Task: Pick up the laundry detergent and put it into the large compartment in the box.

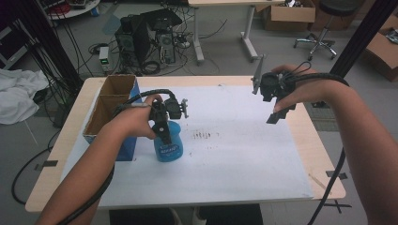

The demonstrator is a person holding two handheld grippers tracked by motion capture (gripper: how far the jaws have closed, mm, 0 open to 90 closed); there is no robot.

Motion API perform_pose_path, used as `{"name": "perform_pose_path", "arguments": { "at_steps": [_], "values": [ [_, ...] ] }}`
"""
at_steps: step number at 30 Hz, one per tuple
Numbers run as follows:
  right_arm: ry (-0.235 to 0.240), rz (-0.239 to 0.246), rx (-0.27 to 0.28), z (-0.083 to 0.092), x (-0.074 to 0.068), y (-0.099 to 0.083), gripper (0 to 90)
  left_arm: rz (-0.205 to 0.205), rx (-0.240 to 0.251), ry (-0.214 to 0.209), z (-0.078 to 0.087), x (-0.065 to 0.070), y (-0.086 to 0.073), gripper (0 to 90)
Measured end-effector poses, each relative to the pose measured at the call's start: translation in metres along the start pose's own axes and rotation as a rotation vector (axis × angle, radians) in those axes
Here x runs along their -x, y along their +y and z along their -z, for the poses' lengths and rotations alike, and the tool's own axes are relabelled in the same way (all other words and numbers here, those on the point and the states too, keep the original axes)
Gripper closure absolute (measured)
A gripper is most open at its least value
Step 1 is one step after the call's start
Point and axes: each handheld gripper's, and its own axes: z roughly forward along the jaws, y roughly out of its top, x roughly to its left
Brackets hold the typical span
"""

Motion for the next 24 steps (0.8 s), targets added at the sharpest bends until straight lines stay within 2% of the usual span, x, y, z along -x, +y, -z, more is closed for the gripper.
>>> {"name": "perform_pose_path", "arguments": {
  "at_steps": [6, 11, 17, 22, 24],
  "values": [
    [0.004, 0.0, -0.003, -0.002, 0.001, 0.0, 16.0, 0.004, -0.013, 0.006, 0.0, 0.001, 0.001, 37.5],
    [0.008, 0.003, -0.005, -0.005, 0.0, 0.001, 16.0, 0.027, 0.003, 0.0, 0.0, -0.001, 0.0, 37.8],
    [0.008, 0.003, -0.006, -0.003, 0.0, 0.002, 16.0, 0.054, 0.013, 0.012, 0.002, 0.0, -0.001, 37.9],
    [0.007, 0.008, -0.003, -0.002, -0.001, 0.004, 16.0, 0.072, 0.012, 0.017, 0.007, 0.002, 0.0, 37.9],
    [0.008, 0.008, -0.006, -0.002, -0.002, 0.005, 16.0, 0.096, 0.024, 0.021, 0.016, 0.003, 0.0, 38.0]
  ]
}}
